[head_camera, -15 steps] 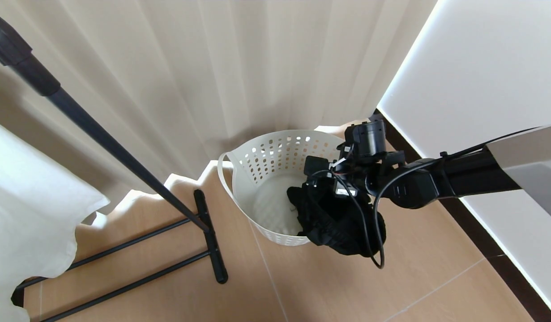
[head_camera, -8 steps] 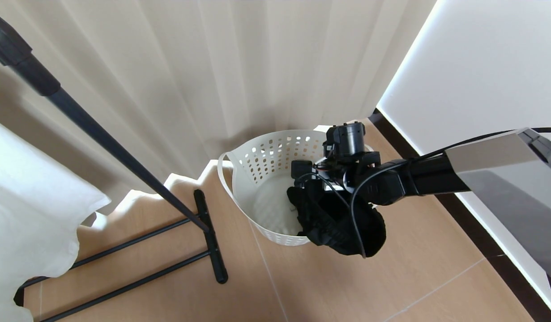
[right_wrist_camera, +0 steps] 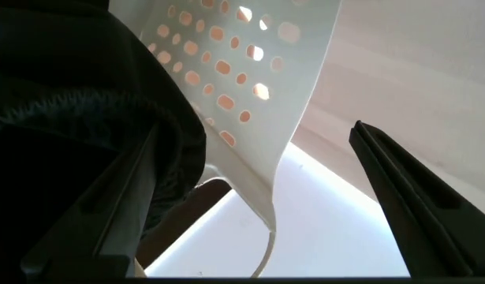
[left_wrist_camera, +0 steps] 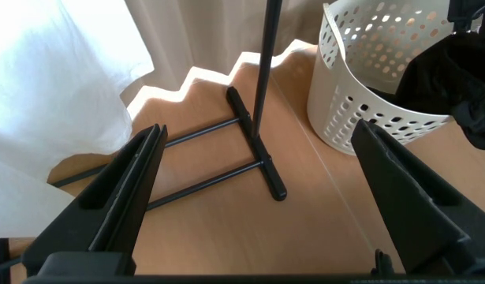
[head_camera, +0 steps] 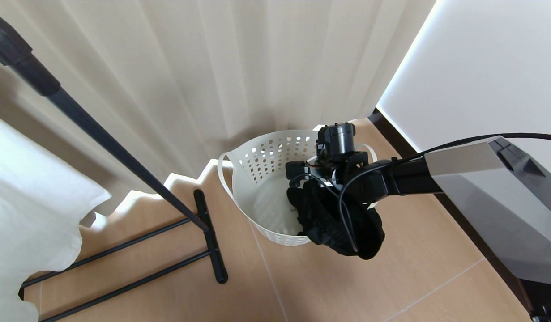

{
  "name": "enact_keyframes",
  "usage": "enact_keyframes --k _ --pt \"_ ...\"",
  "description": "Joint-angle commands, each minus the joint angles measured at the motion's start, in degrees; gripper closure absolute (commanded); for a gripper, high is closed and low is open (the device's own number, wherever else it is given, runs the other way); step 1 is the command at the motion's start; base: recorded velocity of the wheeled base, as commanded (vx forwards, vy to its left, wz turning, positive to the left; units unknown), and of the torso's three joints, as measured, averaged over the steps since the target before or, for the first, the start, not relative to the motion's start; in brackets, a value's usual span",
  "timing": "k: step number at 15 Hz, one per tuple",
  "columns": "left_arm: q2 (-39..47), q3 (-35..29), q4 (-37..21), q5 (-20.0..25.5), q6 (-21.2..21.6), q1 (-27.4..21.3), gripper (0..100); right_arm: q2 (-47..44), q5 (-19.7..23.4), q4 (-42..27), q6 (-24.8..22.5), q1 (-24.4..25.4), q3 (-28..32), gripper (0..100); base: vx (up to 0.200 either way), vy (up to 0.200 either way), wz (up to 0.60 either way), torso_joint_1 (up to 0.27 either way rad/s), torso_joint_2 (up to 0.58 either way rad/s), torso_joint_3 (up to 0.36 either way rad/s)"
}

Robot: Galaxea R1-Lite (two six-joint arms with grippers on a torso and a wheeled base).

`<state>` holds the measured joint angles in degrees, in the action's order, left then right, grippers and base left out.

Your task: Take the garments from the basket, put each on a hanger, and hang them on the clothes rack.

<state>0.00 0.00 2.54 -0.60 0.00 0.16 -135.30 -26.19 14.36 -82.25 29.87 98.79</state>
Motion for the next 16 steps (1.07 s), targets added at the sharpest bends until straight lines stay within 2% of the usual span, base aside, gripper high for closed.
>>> enact_keyframes --k 1,4,16 --pt "0.09 0.00 0.01 -0.02 0.00 0.02 0 0.39 -0.01 -0.91 -0.02 0.02 -0.44 0 0.000 0.000 0.00 0.000 0.00 0.000" --pt "0.09 0.00 0.01 -0.02 0.00 0.02 0 1.18 -0.01 -4.08 0.07 0.10 -0.97 0 0.000 0.000 0.00 0.000 0.00 0.000" --pt "0.09 0.00 0.01 -0.02 0.00 0.02 0 -1.45 -0.88 -4.34 -0.02 0.28 0.35 0 0.000 0.000 0.00 0.000 0.00 0.000"
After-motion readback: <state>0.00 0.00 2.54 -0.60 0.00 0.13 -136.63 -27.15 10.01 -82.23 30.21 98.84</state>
